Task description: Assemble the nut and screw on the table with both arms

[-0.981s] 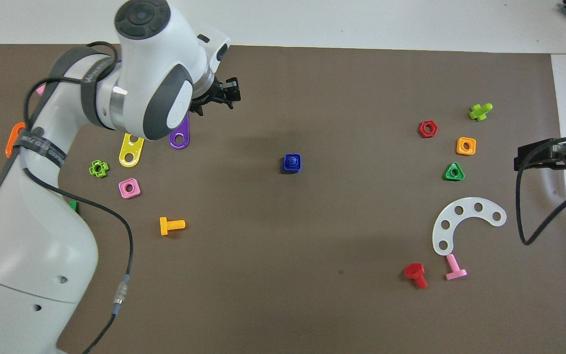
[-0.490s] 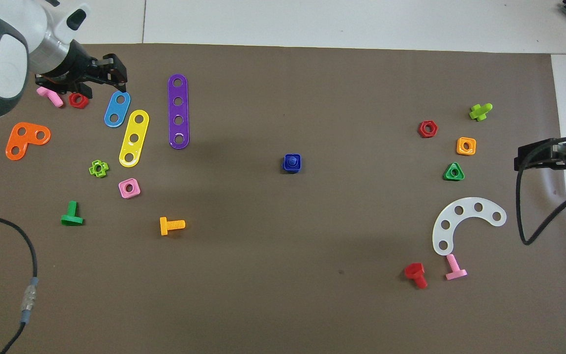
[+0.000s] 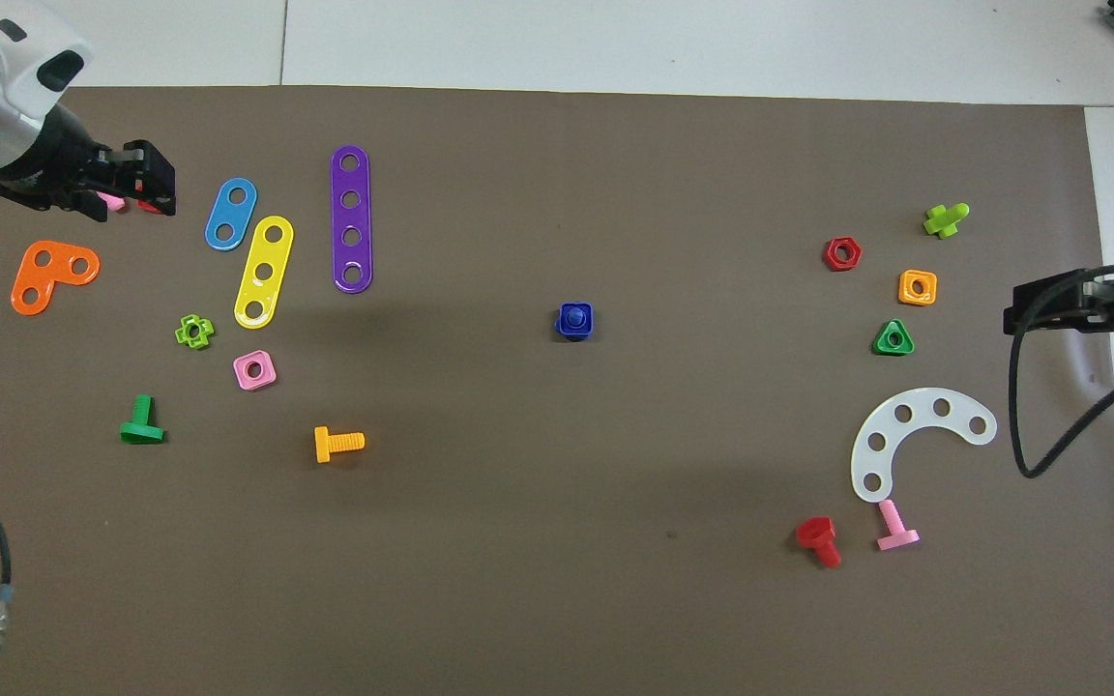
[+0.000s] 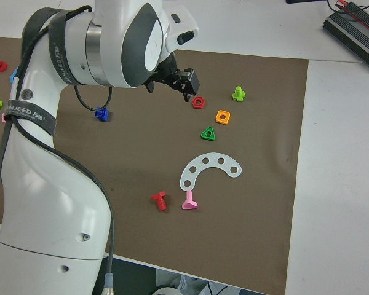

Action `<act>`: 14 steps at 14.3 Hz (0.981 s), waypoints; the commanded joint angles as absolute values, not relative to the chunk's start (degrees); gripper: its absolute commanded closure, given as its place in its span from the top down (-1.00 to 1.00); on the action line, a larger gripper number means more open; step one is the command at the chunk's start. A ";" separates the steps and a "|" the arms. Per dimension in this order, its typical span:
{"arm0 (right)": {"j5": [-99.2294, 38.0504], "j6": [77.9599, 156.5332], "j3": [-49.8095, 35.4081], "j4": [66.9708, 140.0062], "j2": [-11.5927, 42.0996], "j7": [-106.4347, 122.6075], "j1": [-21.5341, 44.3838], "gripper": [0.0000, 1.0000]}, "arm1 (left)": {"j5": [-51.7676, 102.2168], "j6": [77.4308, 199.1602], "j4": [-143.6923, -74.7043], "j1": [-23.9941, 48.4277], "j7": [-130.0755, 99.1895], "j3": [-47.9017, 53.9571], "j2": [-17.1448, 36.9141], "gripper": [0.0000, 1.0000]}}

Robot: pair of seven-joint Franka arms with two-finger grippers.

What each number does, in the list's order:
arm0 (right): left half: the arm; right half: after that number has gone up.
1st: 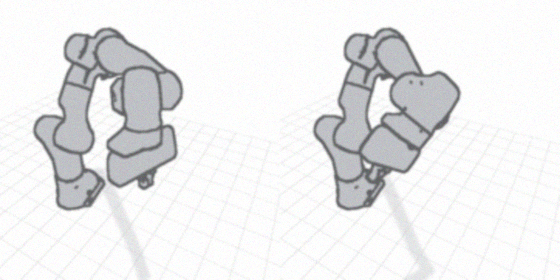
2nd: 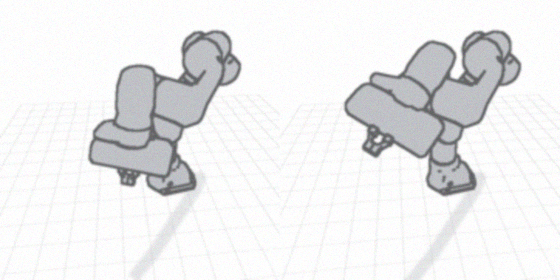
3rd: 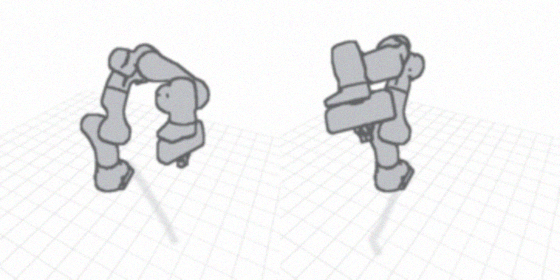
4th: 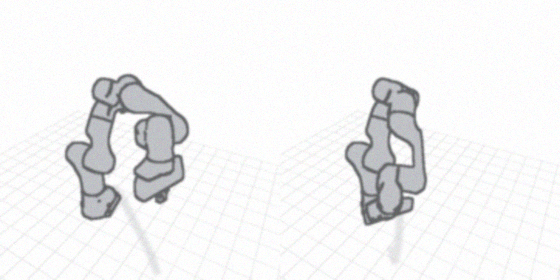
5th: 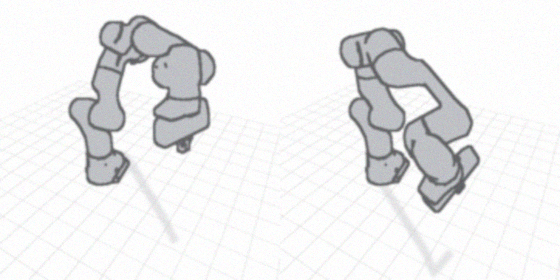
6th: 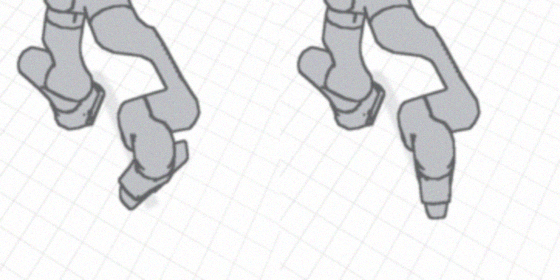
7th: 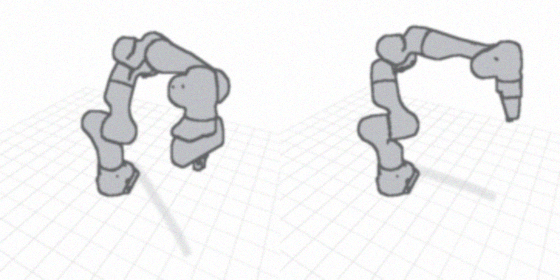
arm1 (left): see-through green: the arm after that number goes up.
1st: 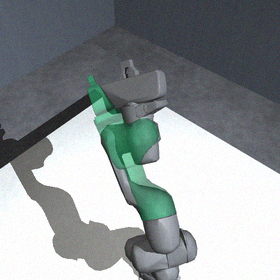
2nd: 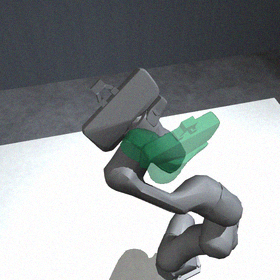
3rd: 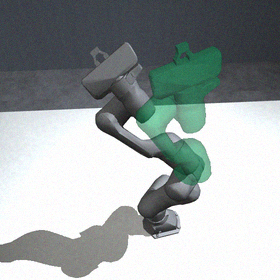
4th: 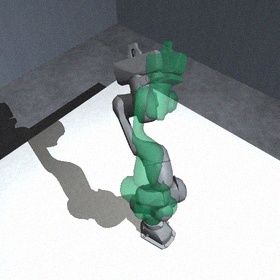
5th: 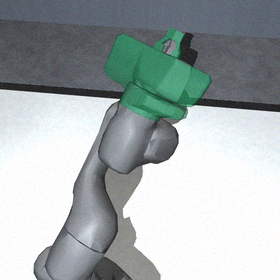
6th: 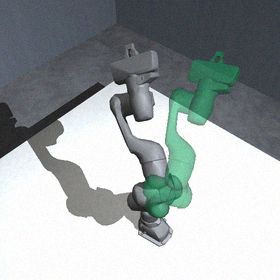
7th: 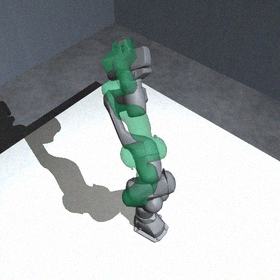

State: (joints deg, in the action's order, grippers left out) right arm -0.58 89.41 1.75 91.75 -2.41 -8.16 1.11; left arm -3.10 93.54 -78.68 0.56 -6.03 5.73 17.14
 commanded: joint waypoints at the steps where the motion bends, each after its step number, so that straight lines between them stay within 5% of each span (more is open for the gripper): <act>1: -1.58 88.77 1.67 91.93 -2.90 -8.70 0.62 1.00 | -4.57 93.87 -85.95 0.97 -6.15 5.71 10.56 0.40; 4: -1.50 88.77 1.67 92.02 -2.90 -8.61 0.70 1.00 | -3.43 94.57 -90.08 0.88 -5.71 5.80 5.81 0.68; 5: -1.41 88.68 1.58 91.93 -2.90 -8.61 0.70 1.00 | -2.56 94.57 -89.91 0.88 -5.80 5.80 5.37 0.97; 14: -0.62 85.87 1.67 91.85 -3.16 -7.21 0.53 1.00 | 3.16 97.47 -90.09 0.26 -4.57 5.54 3.34 1.00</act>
